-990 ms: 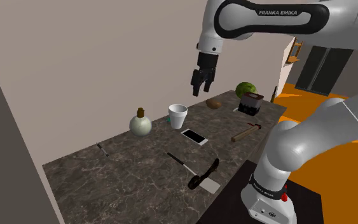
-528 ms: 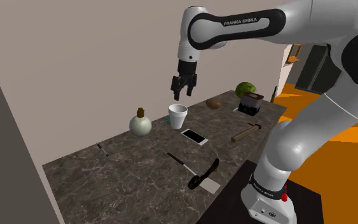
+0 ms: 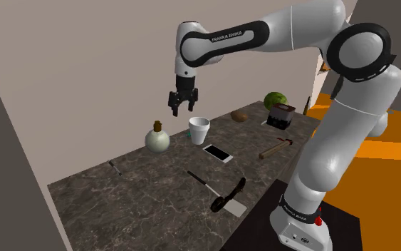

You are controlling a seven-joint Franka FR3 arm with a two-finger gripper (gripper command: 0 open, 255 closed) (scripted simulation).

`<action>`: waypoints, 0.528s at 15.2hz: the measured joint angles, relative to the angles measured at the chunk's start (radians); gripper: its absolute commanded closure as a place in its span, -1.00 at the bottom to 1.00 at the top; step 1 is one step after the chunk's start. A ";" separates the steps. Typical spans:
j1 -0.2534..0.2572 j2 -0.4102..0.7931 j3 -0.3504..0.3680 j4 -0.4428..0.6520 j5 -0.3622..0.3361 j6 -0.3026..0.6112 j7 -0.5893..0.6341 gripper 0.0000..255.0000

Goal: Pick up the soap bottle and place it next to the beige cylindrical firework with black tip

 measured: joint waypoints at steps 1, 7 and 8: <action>0.000 0.032 0.002 0.025 -0.007 0.006 0.008 -1.00; 0.009 0.264 0.008 0.213 -0.056 0.042 0.061 -1.00; 0.010 0.304 0.005 0.251 -0.064 0.043 0.064 -1.00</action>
